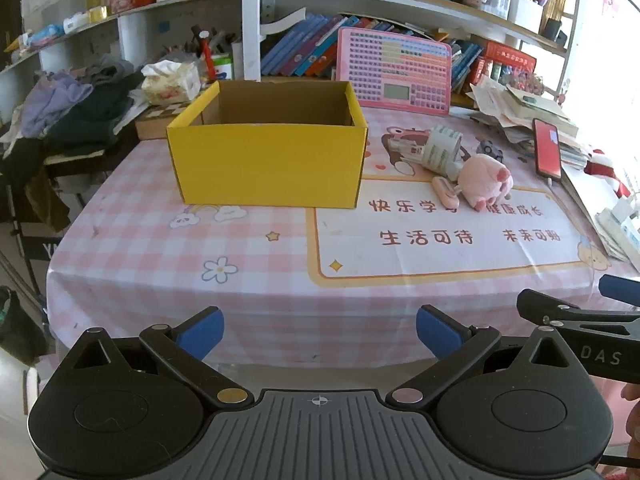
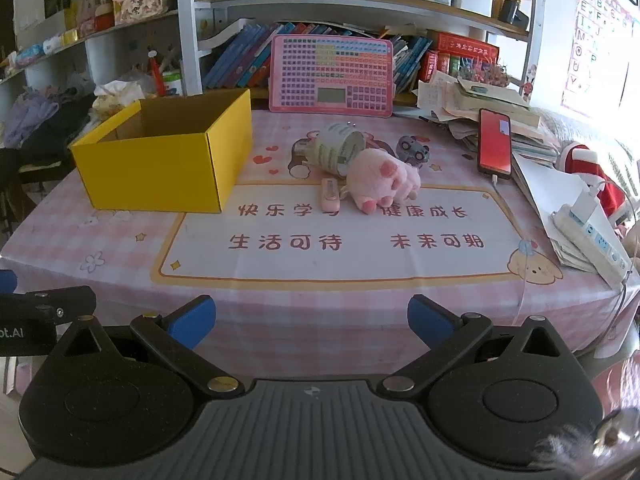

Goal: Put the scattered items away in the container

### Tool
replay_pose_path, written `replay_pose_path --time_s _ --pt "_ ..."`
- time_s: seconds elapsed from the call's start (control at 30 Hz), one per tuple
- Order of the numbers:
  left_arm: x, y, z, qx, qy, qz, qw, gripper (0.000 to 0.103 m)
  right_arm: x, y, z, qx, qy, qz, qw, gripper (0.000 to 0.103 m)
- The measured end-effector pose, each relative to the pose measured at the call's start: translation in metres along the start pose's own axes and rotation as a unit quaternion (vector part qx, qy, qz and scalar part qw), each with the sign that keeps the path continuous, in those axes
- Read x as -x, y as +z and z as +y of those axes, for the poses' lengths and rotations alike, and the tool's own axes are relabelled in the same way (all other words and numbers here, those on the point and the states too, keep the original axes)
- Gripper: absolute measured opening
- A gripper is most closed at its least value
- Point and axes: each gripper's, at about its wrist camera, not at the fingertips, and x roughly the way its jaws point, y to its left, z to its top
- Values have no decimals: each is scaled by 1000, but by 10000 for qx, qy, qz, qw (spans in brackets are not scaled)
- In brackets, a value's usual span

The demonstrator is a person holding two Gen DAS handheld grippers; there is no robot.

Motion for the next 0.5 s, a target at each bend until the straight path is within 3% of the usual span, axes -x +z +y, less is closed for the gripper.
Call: replay_pose_path --time_s 0.2,0.33,0.5 --pt "-5 2 -12 -378 74 -169 9991 103 -6 0 -1 71 -122 71 9999 103" --pt "-8 5 -23 -576 -237 -261 9977 103 -11 3 -8 -14 -180 60 9998 102" --pt "-21 11 -30 -627 -364 -185 9972 102 -23 9 -19 -151 -237 140 9995 102"
